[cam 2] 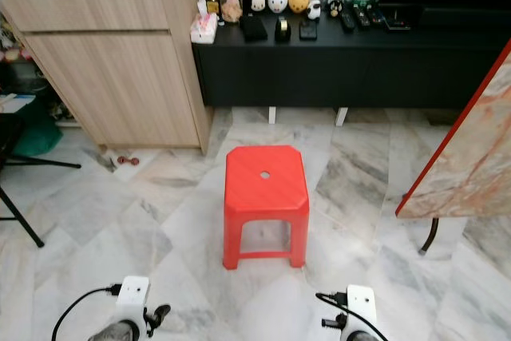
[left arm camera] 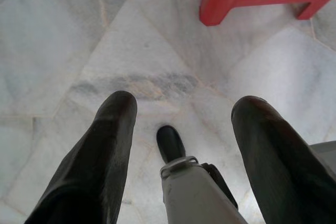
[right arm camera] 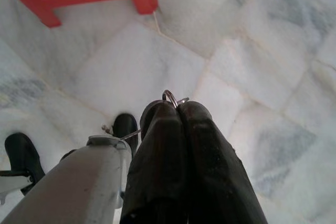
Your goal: Hang keys on a hook
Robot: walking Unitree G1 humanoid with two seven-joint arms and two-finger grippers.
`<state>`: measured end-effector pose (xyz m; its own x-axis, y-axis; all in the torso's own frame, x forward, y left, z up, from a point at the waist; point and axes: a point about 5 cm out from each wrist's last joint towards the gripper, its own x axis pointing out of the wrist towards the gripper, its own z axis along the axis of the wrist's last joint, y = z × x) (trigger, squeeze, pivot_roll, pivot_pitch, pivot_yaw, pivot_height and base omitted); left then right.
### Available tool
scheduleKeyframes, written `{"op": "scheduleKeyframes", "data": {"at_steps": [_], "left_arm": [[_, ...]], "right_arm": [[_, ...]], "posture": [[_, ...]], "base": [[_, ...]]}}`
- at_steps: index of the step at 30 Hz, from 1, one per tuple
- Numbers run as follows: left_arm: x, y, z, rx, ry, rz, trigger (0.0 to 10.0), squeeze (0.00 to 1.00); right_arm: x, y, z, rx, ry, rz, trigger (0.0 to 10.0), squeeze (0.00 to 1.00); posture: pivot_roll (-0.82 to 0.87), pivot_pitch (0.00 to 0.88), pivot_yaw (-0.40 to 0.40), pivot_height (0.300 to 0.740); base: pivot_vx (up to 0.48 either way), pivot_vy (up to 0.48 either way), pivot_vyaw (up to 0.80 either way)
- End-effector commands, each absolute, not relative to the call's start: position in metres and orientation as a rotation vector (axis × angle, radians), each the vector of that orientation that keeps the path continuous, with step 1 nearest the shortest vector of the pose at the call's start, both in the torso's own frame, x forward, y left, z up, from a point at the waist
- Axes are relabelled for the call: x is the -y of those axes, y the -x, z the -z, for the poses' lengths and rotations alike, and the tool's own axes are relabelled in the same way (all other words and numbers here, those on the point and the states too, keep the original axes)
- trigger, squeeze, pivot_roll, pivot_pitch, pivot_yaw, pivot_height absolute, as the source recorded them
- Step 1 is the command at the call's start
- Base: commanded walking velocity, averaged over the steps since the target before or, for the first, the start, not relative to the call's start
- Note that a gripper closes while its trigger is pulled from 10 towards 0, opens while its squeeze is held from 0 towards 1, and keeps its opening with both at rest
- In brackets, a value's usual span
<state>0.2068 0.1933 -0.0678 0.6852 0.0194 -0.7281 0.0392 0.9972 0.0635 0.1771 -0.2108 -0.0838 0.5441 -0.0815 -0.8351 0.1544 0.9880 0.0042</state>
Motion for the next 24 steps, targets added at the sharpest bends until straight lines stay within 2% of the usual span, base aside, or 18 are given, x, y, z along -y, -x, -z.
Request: {"op": "scheduleKeyframes", "data": {"at_steps": [1, 24], "left_arm": [[-0.1919, -0.2005, 0.0718, -0.844, -0.088, 0.026, 10.0, 0.00], [-0.1908, -0.2007, 0.0719, -0.846, -0.085, 0.027, 10.0, 0.00]], "right_arm": [[0.2118, -0.1747, 0.0848, -0.994, -0.084, 0.142, 10.0, 0.00], [0.2187, -0.1805, 0.0804, -0.947, -0.101, 0.193, 10.0, 0.00]], "posture": [[-0.11, 0.079, -0.017, 0.740], [-0.11, 0.077, -0.022, 0.740]], "base": [[0.000, -0.277, 0.00], [0.000, -0.274, 0.00]]}}
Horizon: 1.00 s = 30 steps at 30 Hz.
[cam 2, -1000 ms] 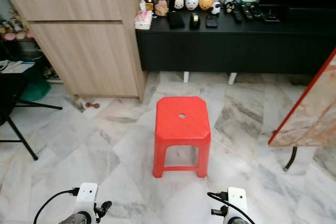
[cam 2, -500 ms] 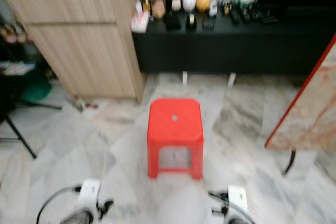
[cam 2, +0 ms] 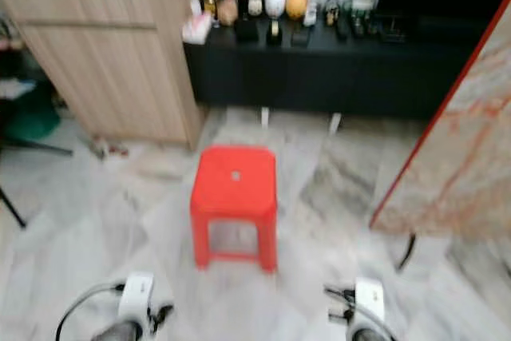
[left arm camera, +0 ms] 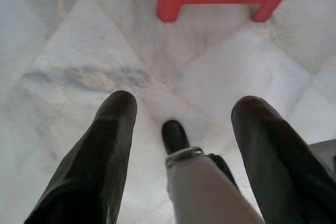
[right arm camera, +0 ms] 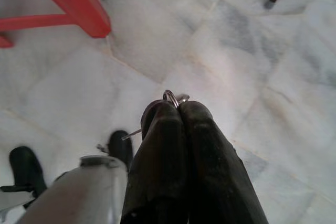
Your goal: Hang keys on a hook
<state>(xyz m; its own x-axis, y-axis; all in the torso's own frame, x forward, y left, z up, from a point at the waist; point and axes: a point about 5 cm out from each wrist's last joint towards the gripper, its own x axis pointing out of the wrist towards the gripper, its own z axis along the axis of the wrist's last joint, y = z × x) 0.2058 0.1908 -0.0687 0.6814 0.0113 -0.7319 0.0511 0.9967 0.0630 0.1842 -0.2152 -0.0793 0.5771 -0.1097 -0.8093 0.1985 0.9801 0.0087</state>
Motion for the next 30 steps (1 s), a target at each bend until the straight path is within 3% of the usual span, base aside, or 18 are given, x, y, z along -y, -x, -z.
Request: {"op": "scheduleKeyframes", "data": {"at_steps": [1, 30], "left_arm": [[-0.1907, -0.2008, 0.0719, -0.845, -0.085, 0.027, 10.0, 0.00], [-0.1885, -0.1971, 0.0741, -0.854, -0.086, 0.037, 10.0, 0.00]], "right_arm": [[0.2187, -0.1811, 0.0801, -0.942, -0.102, 0.191, 10.0, 0.00], [0.2196, -0.1795, 0.0807, -0.952, -0.083, 0.188, 10.0, 0.00]], "posture": [[-0.11, 0.077, -0.022, 0.740], [-0.11, 0.032, -0.022, 0.740]], "base": [[0.000, -0.274, 0.00], [0.000, -0.274, 0.00]]}}
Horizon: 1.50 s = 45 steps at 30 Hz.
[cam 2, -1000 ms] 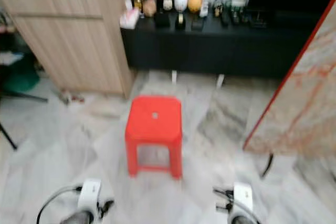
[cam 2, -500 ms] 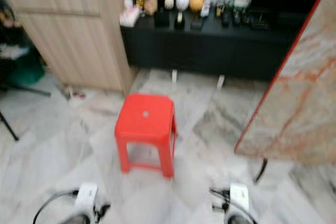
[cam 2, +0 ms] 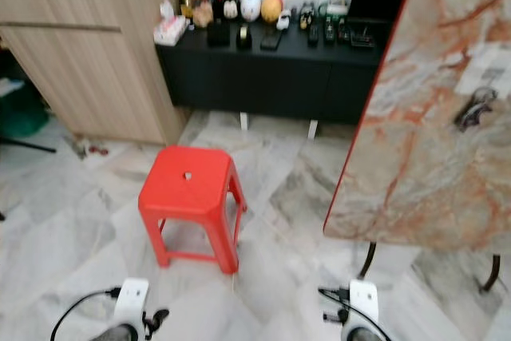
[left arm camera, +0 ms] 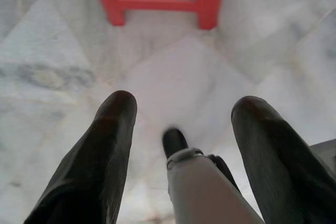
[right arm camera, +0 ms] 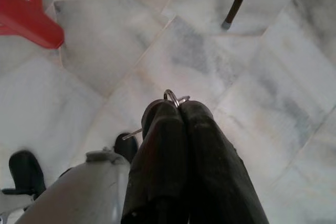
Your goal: Hang keys on a hook
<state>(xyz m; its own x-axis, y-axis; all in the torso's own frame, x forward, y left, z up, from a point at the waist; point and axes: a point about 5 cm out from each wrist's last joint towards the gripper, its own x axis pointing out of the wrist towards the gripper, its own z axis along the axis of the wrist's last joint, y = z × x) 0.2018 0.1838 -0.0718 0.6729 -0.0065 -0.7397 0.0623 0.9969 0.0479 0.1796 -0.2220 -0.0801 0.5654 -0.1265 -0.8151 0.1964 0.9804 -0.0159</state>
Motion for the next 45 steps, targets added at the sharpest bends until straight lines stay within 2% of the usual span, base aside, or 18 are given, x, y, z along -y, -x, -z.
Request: {"op": "scheduleKeyframes", "data": {"at_steps": [1, 10, 27, 45], "left_arm": [[-0.1883, -0.1971, 0.0742, -0.855, -0.085, 0.038, 10.0, 0.00], [-0.1887, -0.1966, 0.0744, -0.856, -0.086, 0.037, 10.0, 0.00], [-0.1868, -0.1957, 0.0750, -0.857, -0.077, 0.036, 10.0, 0.00], [-0.1889, -0.1985, 0.0735, -0.856, -0.080, 0.028, 10.0, 0.00]], "right_arm": [[0.2198, -0.1793, 0.0808, -0.952, -0.083, 0.189, 10.0, 0.00], [0.2210, -0.1785, 0.0811, -0.952, -0.126, 0.225, 10.0, 0.00], [0.2231, -0.1784, 0.0807, -0.957, -0.108, 0.215, 10.0, 0.00], [0.2226, -0.1792, 0.0803, -0.949, -0.114, 0.216, 10.0, 0.00]], "posture": [[-0.11, 0.032, -0.022, 0.740], [-0.12, 0.018, -0.024, 0.740], [-0.13, 0.010, -0.031, 0.740], [-0.14, 0.039, -0.022, 0.740]], "base": [[0.000, -0.274, 0.00], [0.000, -0.273, 0.00], [0.000, -0.272, -0.77], [0.000, -0.272, 0.00]]}}
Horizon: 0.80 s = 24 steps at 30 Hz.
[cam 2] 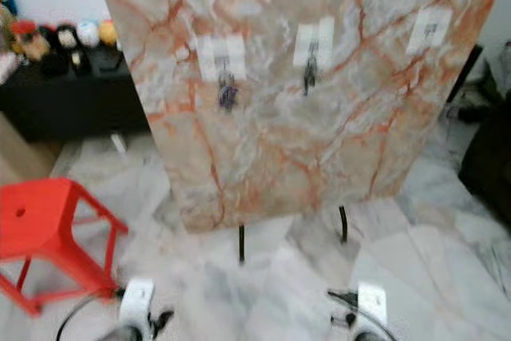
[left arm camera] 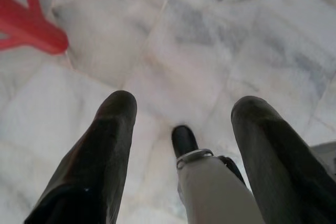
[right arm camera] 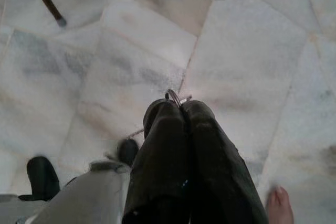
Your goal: Hang keys on a hook
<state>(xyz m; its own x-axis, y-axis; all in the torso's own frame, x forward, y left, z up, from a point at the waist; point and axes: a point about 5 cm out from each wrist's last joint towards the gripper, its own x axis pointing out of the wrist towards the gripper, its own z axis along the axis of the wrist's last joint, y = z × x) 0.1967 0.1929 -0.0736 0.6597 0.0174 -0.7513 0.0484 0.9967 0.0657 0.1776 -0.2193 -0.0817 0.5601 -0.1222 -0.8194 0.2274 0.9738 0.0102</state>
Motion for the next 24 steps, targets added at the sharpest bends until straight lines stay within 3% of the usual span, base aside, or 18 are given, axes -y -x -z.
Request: {"op": "scheduleKeyframes", "data": {"at_steps": [1, 11, 24], "left_arm": [[-0.1888, -0.1985, 0.0735, -0.856, -0.080, 0.029, 10.0, 0.00], [-0.1885, -0.1989, 0.0734, -0.856, -0.079, 0.027, 10.0, 0.00], [-0.1885, -0.1984, 0.0737, -0.858, -0.056, 0.023, 10.0, 0.00]], "right_arm": [[0.2228, -0.1793, 0.0802, -0.948, -0.115, 0.218, 10.0, 0.00], [0.2229, -0.1795, 0.0801, -0.946, -0.115, 0.222, 10.0, 0.00], [0.2236, -0.1779, 0.0807, -0.936, -0.151, 0.293, 10.0, 0.00]], "posture": [[-0.14, 0.039, -0.022, 0.740], [-0.14, 0.049, -0.023, 0.740], [-0.13, 0.054, -0.019, 0.740]], "base": [[0.000, -0.274, 0.00], [0.000, -0.273, 0.00], [0.000, 0.000, 0.00]]}}
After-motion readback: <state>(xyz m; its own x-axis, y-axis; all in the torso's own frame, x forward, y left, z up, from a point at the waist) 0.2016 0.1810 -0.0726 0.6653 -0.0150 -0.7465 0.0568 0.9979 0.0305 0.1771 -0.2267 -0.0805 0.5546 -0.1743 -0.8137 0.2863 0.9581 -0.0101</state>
